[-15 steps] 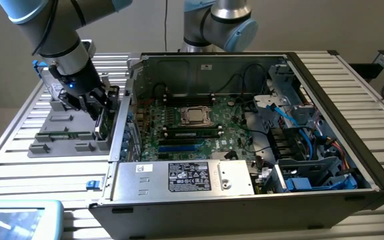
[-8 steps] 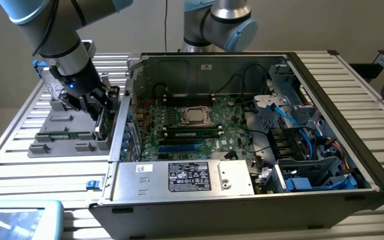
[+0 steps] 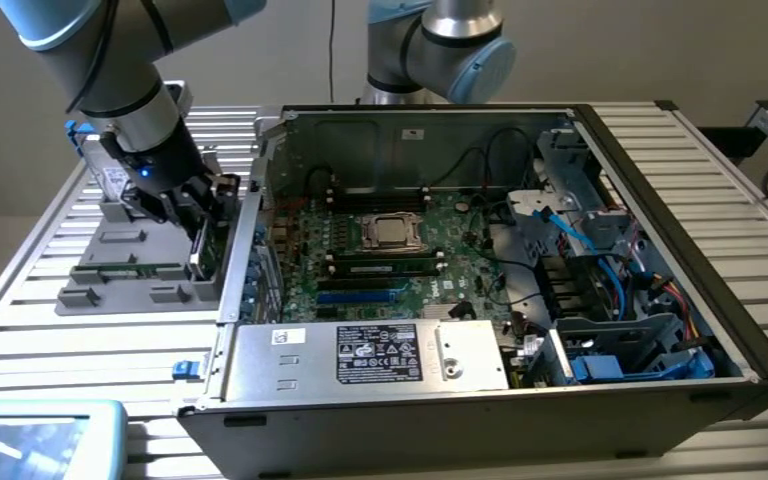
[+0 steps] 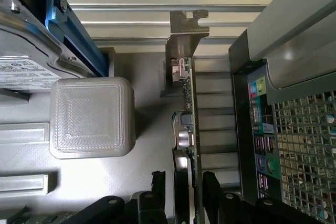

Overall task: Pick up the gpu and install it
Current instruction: 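Pick up the gpu and move the gpu toward the slot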

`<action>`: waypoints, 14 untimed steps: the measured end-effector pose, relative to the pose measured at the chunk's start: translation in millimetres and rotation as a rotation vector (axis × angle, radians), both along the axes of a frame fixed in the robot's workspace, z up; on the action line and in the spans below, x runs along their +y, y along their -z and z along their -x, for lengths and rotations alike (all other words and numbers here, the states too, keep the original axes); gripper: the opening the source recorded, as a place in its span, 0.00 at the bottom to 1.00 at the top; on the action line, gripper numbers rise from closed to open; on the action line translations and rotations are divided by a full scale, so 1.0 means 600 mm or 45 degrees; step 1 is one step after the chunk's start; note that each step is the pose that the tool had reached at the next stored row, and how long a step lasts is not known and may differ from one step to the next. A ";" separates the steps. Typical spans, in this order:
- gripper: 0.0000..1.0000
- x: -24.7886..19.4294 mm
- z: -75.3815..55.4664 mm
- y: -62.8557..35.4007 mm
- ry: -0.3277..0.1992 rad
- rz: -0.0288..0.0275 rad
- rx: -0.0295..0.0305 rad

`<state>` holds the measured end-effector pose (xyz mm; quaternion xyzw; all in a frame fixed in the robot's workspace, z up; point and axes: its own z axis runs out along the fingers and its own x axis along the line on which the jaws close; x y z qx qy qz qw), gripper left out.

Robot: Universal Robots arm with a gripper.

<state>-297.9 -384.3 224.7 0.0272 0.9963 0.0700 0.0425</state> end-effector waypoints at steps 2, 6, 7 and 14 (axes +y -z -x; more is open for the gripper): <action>0.34 0.0000 0.000 0.000 -0.002 0.0000 -0.0029; 0.28 0.0000 0.000 0.001 -0.002 0.0018 -0.0029; 0.28 0.0000 0.000 0.001 -0.002 0.0021 -0.0027; 0.28 0.0001 0.001 -0.002 -0.002 0.0013 -0.0003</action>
